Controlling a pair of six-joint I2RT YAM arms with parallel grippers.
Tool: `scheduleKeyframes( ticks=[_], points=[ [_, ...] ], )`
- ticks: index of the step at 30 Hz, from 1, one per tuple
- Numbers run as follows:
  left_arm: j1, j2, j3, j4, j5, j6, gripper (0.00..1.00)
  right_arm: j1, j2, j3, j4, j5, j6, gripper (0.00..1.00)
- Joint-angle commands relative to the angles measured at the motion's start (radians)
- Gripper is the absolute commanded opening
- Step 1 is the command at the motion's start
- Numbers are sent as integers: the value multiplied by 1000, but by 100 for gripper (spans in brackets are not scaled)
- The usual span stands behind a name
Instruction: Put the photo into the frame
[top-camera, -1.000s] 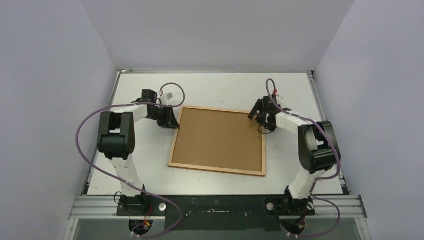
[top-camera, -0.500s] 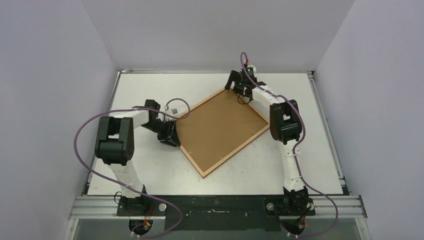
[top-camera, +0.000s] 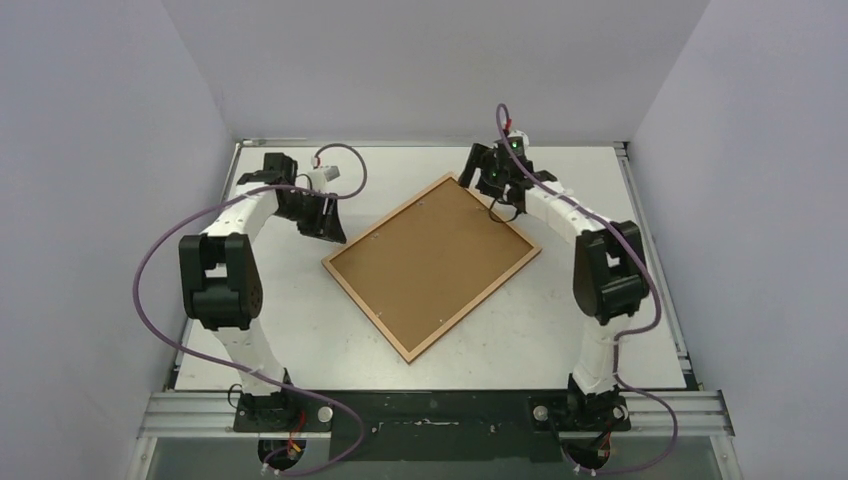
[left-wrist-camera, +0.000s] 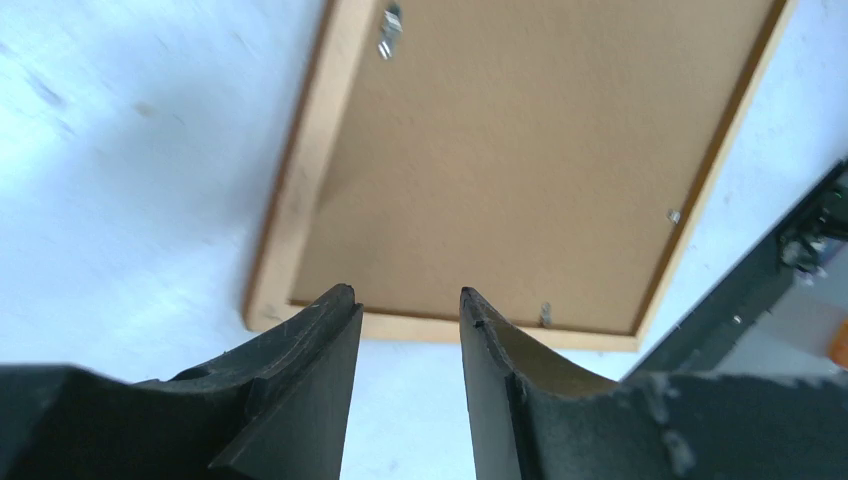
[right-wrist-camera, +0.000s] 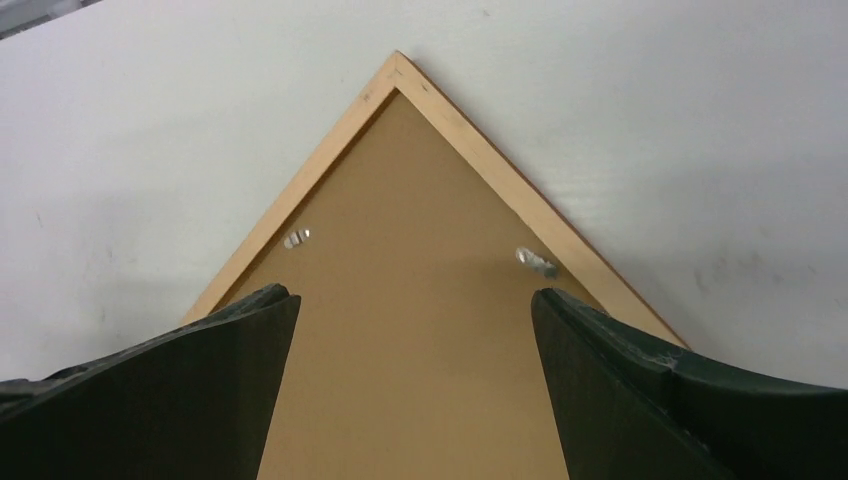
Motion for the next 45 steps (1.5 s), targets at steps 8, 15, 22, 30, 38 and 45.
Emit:
scheduleKeyframes(
  ticks=[8, 15, 22, 30, 38, 45],
  points=[
    [3, 244, 221, 122, -56, 14, 39, -32, -591, -680, 89, 37, 203, 90],
    [32, 290, 211, 153, -29, -8, 37, -33, -653, -879, 147, -36, 289, 90],
    [35, 290, 140, 177, 3, -12, 29, -33, -553, -863, 229, -79, 286, 90],
    [31, 251, 10, 177, 76, -11, 24, -40, -437, -747, 275, -113, 252, 91],
    [31, 143, -180, 143, 109, 62, 22, -38, -291, -562, 253, -159, 186, 91],
    [32, 86, -240, 132, 102, 75, 22, -30, -160, -396, 245, -171, 161, 91]
  ],
)
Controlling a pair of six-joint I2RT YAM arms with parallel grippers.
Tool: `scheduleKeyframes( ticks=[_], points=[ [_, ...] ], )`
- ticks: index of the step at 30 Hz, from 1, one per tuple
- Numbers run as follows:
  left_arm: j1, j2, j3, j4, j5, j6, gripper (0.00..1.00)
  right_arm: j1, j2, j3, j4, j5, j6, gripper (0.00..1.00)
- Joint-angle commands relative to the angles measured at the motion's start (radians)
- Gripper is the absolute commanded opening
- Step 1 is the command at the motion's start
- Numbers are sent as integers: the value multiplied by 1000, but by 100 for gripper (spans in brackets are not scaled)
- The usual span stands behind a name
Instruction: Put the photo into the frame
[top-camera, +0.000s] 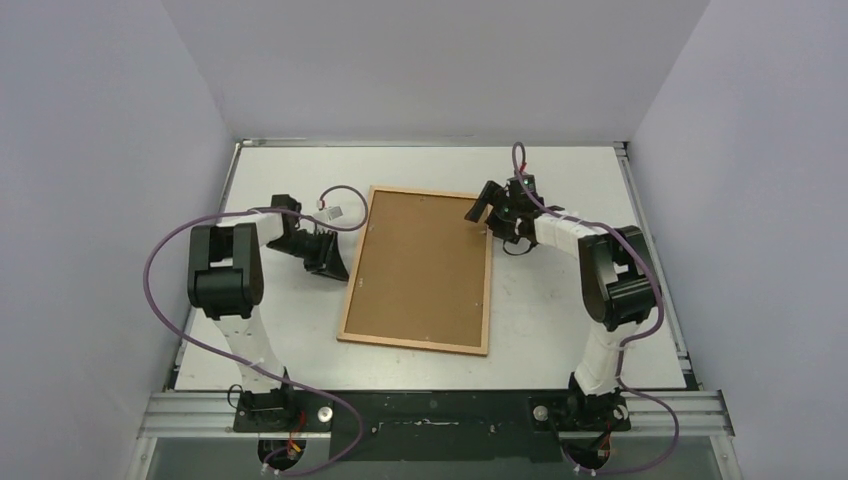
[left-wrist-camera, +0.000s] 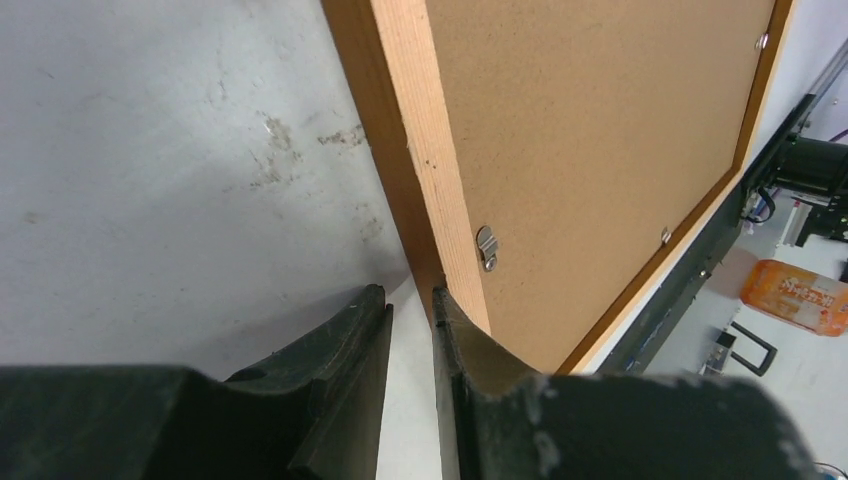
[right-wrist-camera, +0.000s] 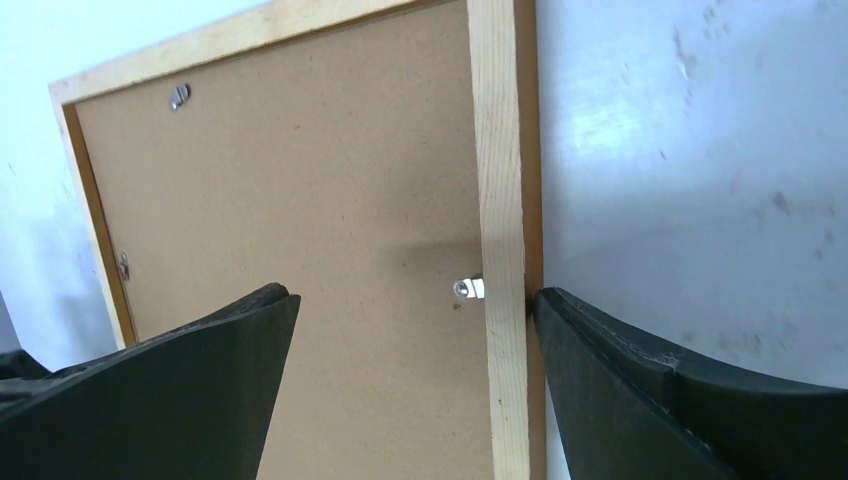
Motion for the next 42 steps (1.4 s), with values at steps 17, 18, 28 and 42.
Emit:
scheduleKeyframes(
  ticks=[17, 18, 28, 42],
  points=[
    [9, -144, -101, -27, 50, -67, 30, 324, -122, 24, 156, 61, 41, 98],
    [-1, -141, -114, -9, 49, -82, 30, 352, -96, 24, 184, 45, 43, 97],
    [-18, -84, -124, 70, 29, -163, 16, 513, 79, 49, 428, -107, 35, 90],
    [-17, -46, -129, 96, 18, -196, 11, 530, 237, 111, 505, -235, 68, 70]
  ],
)
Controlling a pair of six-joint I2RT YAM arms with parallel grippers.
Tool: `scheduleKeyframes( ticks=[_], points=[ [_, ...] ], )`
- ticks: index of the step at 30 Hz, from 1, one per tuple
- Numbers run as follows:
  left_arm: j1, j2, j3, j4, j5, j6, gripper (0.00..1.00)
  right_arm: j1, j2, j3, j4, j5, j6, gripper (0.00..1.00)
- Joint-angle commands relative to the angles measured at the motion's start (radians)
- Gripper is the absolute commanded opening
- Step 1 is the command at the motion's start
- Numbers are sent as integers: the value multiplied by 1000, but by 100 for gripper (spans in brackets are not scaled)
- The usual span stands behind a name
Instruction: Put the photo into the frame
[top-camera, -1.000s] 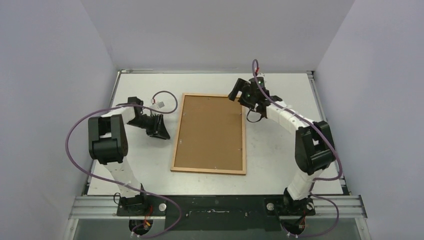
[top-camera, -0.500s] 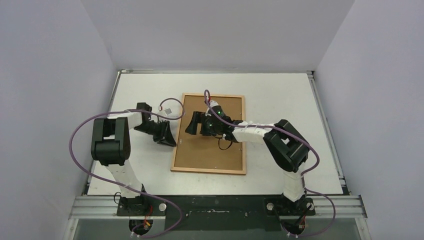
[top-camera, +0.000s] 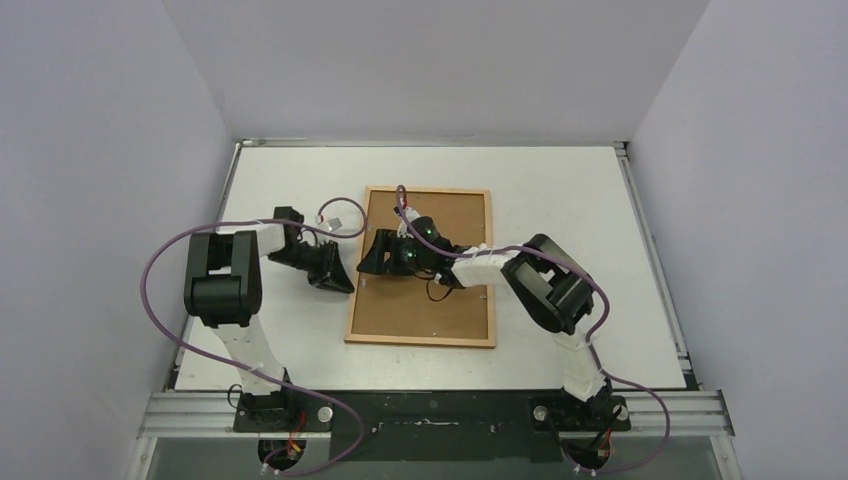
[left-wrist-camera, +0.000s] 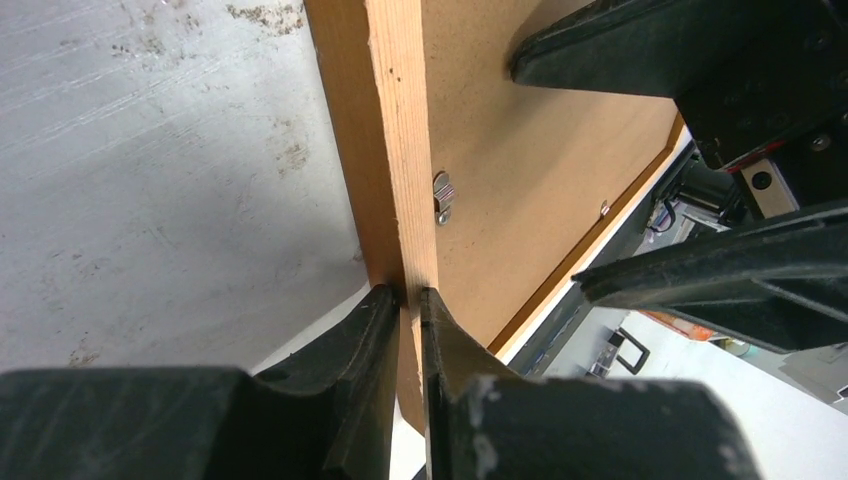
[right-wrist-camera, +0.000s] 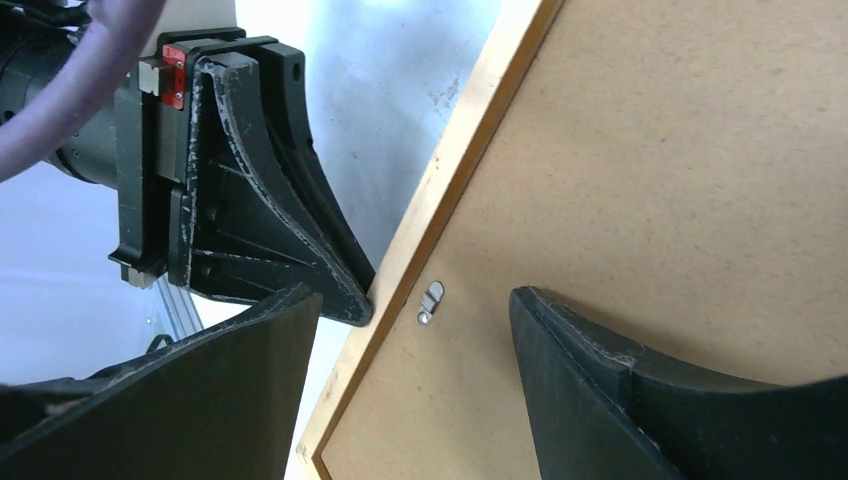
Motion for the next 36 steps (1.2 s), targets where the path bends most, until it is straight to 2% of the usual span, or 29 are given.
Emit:
scheduleKeyframes(
  ticks=[1, 9, 36],
  points=[
    [-1, 28, 10, 73, -33, -2, 10, 8, 28, 48, 52, -64, 2, 70],
    [-2, 33, 16, 84, -44, -16, 10, 16, 29, 65, 9, -99, -4, 72],
    [0, 21, 21, 76, -45, -12, 9, 54, 80, 89, 35, -101, 26, 71]
  ],
)
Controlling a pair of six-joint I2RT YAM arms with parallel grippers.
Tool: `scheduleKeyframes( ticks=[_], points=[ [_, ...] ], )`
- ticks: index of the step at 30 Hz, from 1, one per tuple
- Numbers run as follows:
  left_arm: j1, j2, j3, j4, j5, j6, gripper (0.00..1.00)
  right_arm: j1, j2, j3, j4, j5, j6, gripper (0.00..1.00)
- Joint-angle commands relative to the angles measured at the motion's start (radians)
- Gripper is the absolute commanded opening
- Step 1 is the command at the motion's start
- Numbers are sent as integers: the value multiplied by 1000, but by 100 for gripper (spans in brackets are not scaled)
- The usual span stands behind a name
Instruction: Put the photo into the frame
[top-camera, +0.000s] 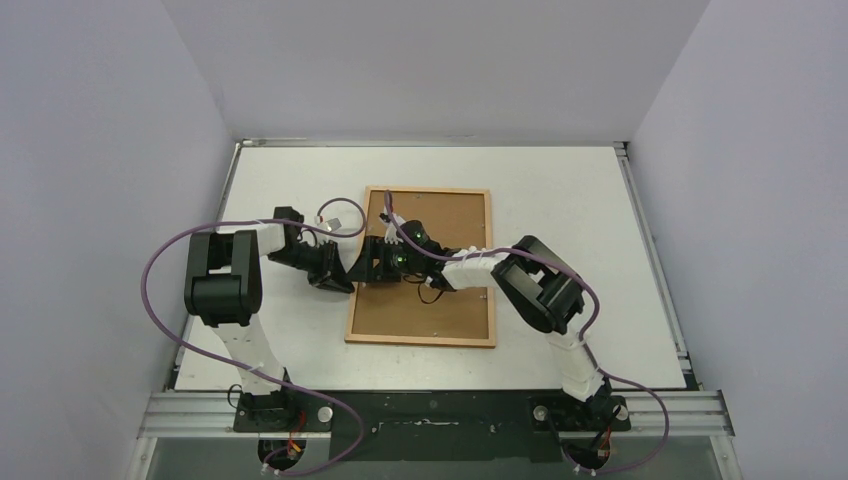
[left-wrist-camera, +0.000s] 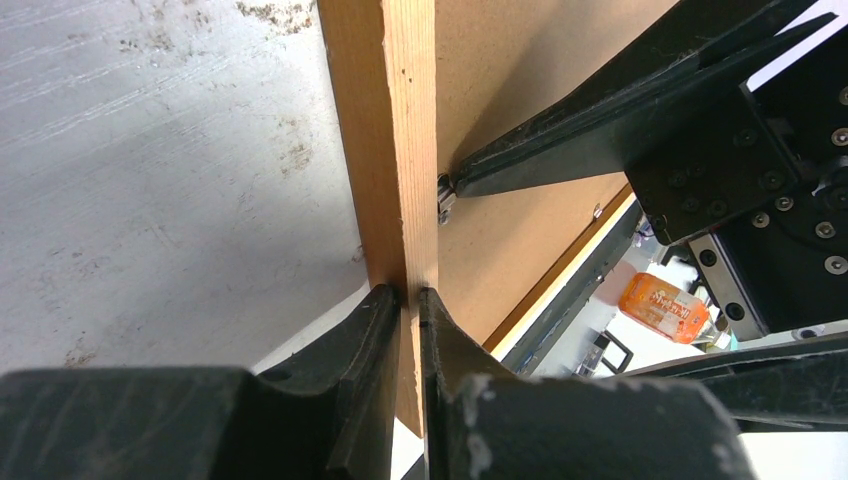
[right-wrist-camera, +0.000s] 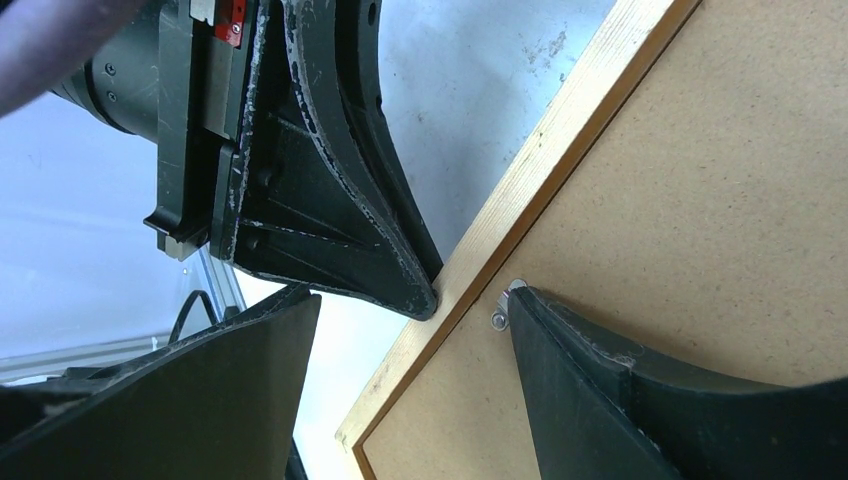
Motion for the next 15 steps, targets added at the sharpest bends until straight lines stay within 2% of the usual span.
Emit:
scheduleKeyframes(
  ticks=[1, 15],
  points=[
    [-1, 14, 18, 73, -49, 25, 9, 13, 21, 25, 25, 2, 5, 71],
    [0, 16, 22, 73, -49, 24, 9, 27, 34, 30, 55, -31, 8, 70]
  ],
)
